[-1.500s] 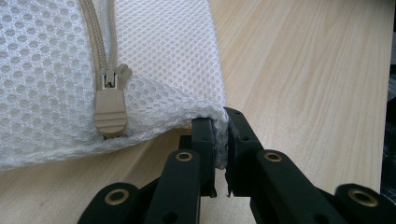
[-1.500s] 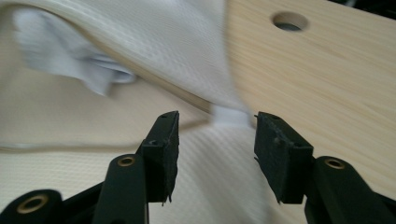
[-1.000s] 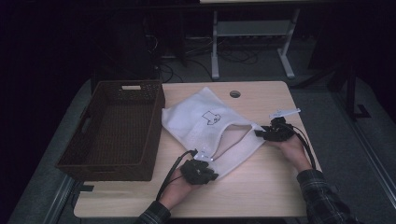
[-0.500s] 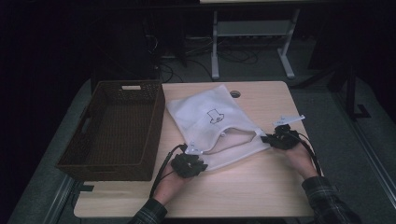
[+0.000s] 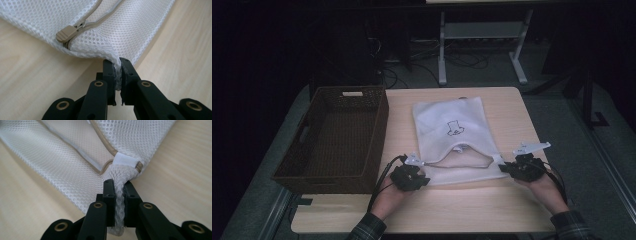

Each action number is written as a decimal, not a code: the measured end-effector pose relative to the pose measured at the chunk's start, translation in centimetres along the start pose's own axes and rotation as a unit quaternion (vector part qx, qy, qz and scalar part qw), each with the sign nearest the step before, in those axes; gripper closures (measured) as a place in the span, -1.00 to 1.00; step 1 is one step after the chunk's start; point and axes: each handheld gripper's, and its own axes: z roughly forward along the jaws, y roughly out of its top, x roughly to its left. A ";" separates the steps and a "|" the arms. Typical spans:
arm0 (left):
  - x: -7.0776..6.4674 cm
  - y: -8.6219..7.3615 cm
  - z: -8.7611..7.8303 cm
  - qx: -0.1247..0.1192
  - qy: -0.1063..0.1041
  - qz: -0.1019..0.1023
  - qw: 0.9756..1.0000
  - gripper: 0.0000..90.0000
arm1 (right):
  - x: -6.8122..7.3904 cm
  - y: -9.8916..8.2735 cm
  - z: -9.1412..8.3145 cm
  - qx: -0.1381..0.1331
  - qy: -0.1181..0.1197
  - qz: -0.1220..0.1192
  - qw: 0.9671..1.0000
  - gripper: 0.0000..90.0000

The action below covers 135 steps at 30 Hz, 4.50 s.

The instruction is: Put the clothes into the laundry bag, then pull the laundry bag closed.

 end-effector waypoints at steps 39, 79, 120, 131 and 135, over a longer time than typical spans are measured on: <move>0.0 8.7 1.5 -0.070 0.000 0.073 0.995 0.22 | 2.1 6.7 1.3 -0.083 0.078 -0.088 0.990 0.21; -0.3 4.8 2.5 -0.011 -0.065 0.104 0.992 -0.08 | 2.8 4.1 3.6 0.002 0.157 -0.121 0.980 -0.02; -1.9 -4.7 -3.6 -0.034 0.034 0.016 0.999 -0.59 | 9.0 8.9 6.6 -0.039 0.199 -0.180 0.963 0.35; -1.8 -5.7 -3.9 -0.023 0.040 0.006 0.999 -0.59 | 11.8 11.1 9.3 -0.050 0.228 -0.182 0.955 0.48; -1.7 -5.9 -4.0 -0.024 0.044 0.004 0.999 -0.59 | 13.1 11.7 10.6 -0.044 0.234 -0.192 0.952 0.49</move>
